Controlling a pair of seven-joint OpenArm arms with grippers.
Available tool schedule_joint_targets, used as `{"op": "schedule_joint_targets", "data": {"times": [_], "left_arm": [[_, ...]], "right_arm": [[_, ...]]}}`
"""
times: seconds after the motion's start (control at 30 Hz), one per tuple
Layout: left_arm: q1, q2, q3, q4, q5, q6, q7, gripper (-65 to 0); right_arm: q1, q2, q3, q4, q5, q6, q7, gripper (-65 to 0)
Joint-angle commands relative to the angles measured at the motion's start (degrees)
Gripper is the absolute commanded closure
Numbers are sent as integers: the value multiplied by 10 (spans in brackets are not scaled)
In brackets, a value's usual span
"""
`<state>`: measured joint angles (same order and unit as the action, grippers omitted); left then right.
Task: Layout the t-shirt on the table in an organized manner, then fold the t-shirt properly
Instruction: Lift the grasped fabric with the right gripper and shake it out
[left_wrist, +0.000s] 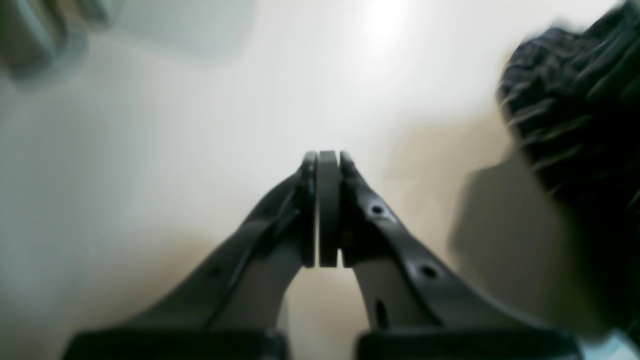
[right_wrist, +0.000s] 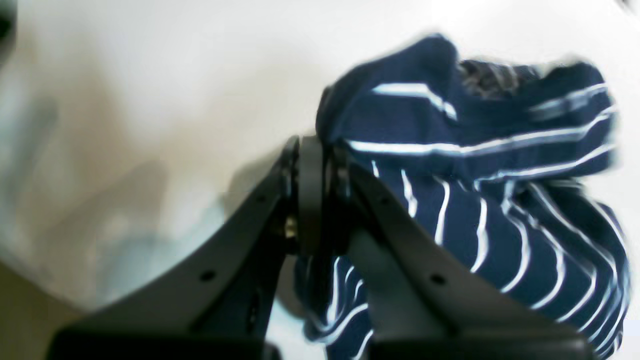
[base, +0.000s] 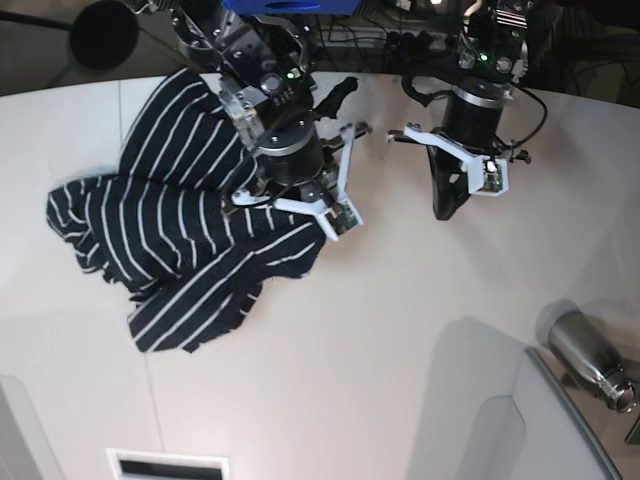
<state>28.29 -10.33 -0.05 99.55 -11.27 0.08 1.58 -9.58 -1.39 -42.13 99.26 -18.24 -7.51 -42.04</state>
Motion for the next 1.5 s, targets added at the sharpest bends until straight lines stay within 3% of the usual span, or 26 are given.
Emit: {"op": "schedule_joint_targets", "data": {"times": [0.0,0.13,0.27,0.33,0.43,0.53,0.6,0.73,0.83,0.9,0.97,1.07,1.17,1.23,1.3,1.4,1.47], "left_arm": [[6,-9,-10,12,-7,3,-10,0],[9,-19,-40,12,-14,2,-9,0],[33,-7,-102,3,-14,2,-9,0],[43,-4,-119,-6,-14,2,-8,0],[66,-7,-121,-28,-14,1,-8,-5],[79,-4,-119,-44,-20,-23,-8,-138],[81,-1,-119,-47,-56,-51,-8,-199],[80,-3,-118,-42,-192,-86,-8,-229],[74,-11,-88,-39,-260,-149,-8,-225],[53,-26,-33,-29,-275,-182,-8,-219],[28,-40,17,-31,-275,-186,-8,-165],[-37,-45,100,-68,-275,-185,-8,0],[-103,-42,165,-142,-275,-158,-8,0],[-135,-41,187,-192,-275,-117,-9,0],[-144,-40,186,-221,-275,-71,-13,0],[-147,-46,159,-252,-274,-11,-9,0],[-154,-60,154,-281,-274,4,-9,0]], "right_arm": [[10,-9,-20,-12,-4,-1,15,-9],[43,-38,-37,-123,-4,-2,16,-14],[58,-53,-26,-180,-3,-2,17,-24],[58,-53,-27,-176,14,-1,17,-87],[58,-51,-27,-162,38,-1,18,-264],[50,-33,-29,-131,38,-1,50,-393],[43,-22,-42,-103,38,-1,71,-411],[23,8,-30,-37,38,-5,131,-411],[1,6,45,-25,38,-6,157,-411],[-7,-1,99,-24,38,-6,160,-410],[-10,-1,140,-24,38,-6,160,-408],[-16,1,188,-23,38,-6,160,-348],[-22,2,232,-23,38,-5,160,-186],[-29,2,258,-23,38,-3,160,-65],[-34,3,270,-23,38,-2,160,-39],[-38,5,272,-23,38,-2,160,-51],[-37,5,270,-23,38,-2,160,-51]]}}
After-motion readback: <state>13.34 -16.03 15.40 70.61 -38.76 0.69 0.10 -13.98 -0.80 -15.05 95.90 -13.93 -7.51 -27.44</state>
